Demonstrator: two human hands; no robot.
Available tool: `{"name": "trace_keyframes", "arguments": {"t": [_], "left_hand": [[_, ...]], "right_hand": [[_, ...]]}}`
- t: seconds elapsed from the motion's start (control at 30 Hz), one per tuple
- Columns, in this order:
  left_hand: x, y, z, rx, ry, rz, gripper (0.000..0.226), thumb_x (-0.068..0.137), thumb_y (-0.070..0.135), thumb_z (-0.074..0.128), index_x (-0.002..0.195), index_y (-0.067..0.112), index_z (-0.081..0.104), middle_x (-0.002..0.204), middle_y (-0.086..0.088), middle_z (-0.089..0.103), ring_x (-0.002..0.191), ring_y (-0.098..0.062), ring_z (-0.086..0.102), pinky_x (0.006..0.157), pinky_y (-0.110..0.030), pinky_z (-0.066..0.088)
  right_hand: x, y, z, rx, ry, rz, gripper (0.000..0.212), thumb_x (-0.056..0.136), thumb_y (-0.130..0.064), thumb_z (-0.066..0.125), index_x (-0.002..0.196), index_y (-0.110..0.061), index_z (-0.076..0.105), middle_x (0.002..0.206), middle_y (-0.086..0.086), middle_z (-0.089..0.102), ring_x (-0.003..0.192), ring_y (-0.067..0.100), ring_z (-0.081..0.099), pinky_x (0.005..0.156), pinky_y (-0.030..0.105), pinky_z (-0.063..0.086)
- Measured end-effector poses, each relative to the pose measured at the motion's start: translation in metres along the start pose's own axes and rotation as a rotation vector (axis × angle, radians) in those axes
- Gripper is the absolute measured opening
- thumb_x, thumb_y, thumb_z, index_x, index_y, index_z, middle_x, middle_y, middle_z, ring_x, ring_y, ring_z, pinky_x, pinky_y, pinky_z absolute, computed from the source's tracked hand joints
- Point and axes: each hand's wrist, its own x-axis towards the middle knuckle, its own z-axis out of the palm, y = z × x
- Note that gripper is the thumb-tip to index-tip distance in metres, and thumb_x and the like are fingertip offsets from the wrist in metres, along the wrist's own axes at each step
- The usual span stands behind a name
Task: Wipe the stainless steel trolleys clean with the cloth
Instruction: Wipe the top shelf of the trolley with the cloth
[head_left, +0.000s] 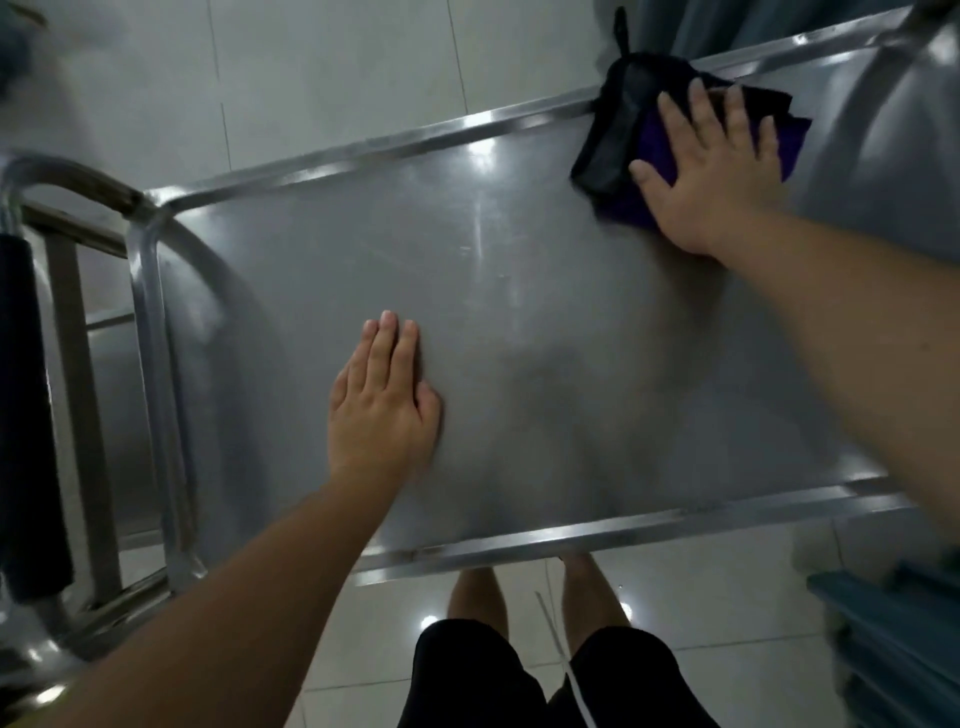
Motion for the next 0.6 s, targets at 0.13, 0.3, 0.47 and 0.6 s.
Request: {"name": "trace_keyframes", "arguments": {"t": [0.13,0.3,0.47,0.6], "left_hand": [[0.004,0.025,-0.008,-0.013,-0.071,-0.134,0.066,0.098,0.031,0.043,0.162,0.013,0.038,0.172,-0.008,0.028,0.161,-0.026,0.021,0.126,-0.046,0.022],[-0.013,0.085,-0.002,-0.048,-0.116,-0.084,0.064,0.106,0.042,0.045,0.162,0.02,0.027,0.174,-0.009,0.017,0.162,-0.028,0.01,0.128,-0.051,0.019],[-0.045,0.149,0.004,-0.081,-0.225,0.017,0.066,0.105,0.054,0.033,0.165,0.03,0.02,0.176,-0.002,0.011,0.162,-0.024,0.003,0.13,-0.048,0.012],[-0.048,0.173,0.001,-0.077,-0.36,-0.025,0.069,0.109,0.055,0.032,0.168,0.032,0.005,0.178,0.0,-0.005,0.163,-0.025,-0.011,0.131,-0.046,0.0]], "right_hand": [[-0.015,0.022,-0.002,0.038,-0.033,0.019,0.079,0.098,-0.076,0.013,0.165,-0.039,-0.004,0.174,-0.007,-0.011,0.16,0.027,-0.011,0.128,0.054,-0.004],[-0.029,0.071,-0.004,0.06,-0.057,0.039,0.08,0.098,-0.077,0.014,0.166,-0.039,-0.003,0.174,-0.006,-0.009,0.16,0.028,-0.009,0.128,0.054,-0.003],[-0.051,0.145,-0.003,0.031,-0.07,0.141,0.082,0.097,-0.079,0.011,0.166,-0.037,-0.003,0.175,-0.006,-0.009,0.16,0.027,-0.007,0.128,0.053,0.0],[-0.1,0.176,0.012,0.021,-0.064,0.177,0.082,0.098,-0.075,0.011,0.166,-0.032,-0.004,0.175,-0.003,-0.009,0.16,0.026,-0.009,0.128,0.053,-0.002]]}}
